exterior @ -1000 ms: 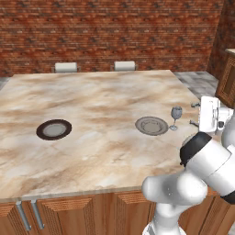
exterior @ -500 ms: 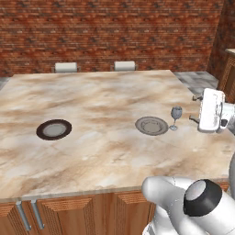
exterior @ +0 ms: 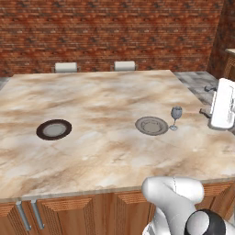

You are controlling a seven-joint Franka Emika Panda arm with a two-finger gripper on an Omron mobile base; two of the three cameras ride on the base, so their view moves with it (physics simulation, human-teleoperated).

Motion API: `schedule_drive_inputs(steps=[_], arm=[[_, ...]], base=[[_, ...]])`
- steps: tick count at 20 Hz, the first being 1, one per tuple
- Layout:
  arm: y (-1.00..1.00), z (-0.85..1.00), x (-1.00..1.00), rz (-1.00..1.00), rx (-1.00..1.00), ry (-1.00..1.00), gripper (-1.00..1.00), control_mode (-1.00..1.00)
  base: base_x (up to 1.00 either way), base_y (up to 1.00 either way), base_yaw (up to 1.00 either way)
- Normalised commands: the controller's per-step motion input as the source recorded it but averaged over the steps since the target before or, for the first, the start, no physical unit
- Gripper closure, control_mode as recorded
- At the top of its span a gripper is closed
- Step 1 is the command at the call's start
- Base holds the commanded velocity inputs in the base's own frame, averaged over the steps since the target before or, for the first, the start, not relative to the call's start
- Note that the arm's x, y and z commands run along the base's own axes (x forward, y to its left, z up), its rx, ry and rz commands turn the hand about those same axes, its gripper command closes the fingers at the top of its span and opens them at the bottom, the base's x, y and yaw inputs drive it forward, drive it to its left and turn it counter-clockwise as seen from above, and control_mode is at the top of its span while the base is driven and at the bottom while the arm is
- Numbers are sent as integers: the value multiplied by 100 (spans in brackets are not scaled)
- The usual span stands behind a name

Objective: Retrieve the wine glasses from the counter and place one next to each plate.

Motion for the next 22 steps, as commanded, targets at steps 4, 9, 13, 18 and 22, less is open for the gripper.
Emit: schedule_drive_inputs(steps=[4, 9, 13, 18, 22], arm=[[6, 1, -50, 0, 1, -4, -100, 100], [0, 0, 0, 0, 0, 0, -100, 100], [0, 0, 0, 0, 0, 0, -100, 100], [0, 0, 0, 0, 0, 0, -100, 100], [0, 0, 0, 0, 0, 0, -100, 100]], base=[[-50, 11, 0], [-100, 73, -3], [-89, 97, -13], [-67, 38, -28], [-1, 0, -99]])
